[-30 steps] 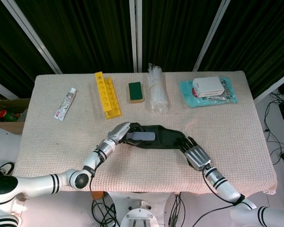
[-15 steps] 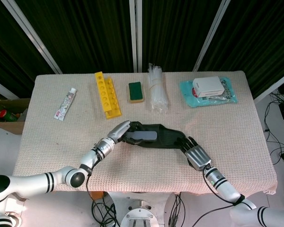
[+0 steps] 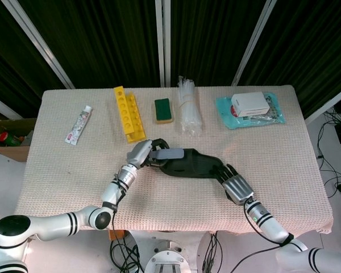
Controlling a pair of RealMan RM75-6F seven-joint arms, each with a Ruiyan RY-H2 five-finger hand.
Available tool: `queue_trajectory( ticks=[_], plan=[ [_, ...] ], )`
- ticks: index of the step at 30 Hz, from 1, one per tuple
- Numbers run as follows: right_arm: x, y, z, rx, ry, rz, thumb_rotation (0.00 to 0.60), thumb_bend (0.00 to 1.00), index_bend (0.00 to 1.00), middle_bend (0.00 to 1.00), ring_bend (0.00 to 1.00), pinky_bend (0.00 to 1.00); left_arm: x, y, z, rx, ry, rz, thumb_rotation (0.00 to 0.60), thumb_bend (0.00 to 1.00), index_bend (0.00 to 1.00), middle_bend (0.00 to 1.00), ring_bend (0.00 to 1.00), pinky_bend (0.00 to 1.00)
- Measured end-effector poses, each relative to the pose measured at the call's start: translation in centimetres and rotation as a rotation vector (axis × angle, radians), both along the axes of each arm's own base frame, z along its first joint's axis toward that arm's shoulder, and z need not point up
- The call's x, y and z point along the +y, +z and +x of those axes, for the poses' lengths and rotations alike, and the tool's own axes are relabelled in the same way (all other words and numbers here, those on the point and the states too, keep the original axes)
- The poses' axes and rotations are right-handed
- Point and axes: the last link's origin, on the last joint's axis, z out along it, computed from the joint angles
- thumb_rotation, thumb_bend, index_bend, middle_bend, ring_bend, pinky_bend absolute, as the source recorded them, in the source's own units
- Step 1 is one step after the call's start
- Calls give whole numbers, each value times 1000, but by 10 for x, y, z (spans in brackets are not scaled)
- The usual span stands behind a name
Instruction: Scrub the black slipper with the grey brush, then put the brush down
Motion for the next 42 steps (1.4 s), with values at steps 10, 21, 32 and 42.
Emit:
queue_trajectory(
  ticks=[10,21,32,42],
  plan=[
    [-1,1,0,-5,-2,1,594,1000,0,0,0,0,-11,-10,0,95,-78,6,600,556,922,937,875,958],
    [0,0,-2,-4,-8,0,594,1000,0,0,0,0,-30,-3,0,101,-99,-222,600,556,951,960,898,977],
    [-1,3,3,-28,8,-22,592,998,0,0,0,0,-23,34,-9,20,-50,-165,600,552,932,946,886,967],
    [-5,23,18,-204,87,-170,485,658,0,0,0,0,-21,72,-80,86,14,77,600,550,924,938,880,961]
  ],
)
